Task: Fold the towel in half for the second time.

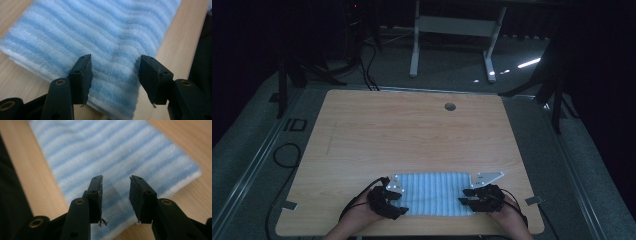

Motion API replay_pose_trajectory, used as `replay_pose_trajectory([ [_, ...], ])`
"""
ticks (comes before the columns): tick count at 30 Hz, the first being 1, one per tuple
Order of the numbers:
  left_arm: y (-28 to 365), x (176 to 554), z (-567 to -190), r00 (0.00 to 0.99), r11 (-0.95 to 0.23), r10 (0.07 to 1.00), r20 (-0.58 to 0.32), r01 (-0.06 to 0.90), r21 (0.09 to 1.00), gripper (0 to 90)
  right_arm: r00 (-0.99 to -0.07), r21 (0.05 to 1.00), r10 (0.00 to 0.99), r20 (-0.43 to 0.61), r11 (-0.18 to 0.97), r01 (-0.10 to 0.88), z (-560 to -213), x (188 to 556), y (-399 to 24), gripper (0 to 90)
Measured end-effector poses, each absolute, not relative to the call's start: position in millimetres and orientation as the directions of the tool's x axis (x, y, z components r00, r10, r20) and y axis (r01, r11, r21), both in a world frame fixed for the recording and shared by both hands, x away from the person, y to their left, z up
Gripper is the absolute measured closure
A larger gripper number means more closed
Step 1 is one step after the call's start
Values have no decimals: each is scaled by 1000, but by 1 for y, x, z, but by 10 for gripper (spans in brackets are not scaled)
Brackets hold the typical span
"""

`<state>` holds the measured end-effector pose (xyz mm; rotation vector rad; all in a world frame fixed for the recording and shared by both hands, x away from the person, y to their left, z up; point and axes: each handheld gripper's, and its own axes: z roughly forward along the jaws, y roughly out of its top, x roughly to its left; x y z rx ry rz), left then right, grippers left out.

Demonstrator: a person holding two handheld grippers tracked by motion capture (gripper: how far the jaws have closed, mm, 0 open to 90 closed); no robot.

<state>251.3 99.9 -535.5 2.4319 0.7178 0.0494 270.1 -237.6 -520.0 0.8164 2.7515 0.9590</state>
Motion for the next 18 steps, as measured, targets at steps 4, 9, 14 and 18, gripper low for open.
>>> replay_pose_trajectory([
  [4, 104, 252, -528, 852, -654, 503, -148, 487, 579, 424, -846, 587, 529, 70, 663, 464, -526, 272, -238, 616],
  [9, 104, 259, -514, 843, -607, 519, -142, 480, 633, 433, -849, 606, 526, 45, 661, 442, -516, 275, -233, 645],
  [14, 92, 271, -523, 851, -627, 503, -150, 479, 614, 433, -856, 598, 515, 33, 676, 430, -519, 283, -221, 635],
  [18, 90, 278, -539, 854, -637, 494, -163, 483, 602, 432, -859, 574, 512, 25, 696, 432, -533, 287, -216, 612],
])
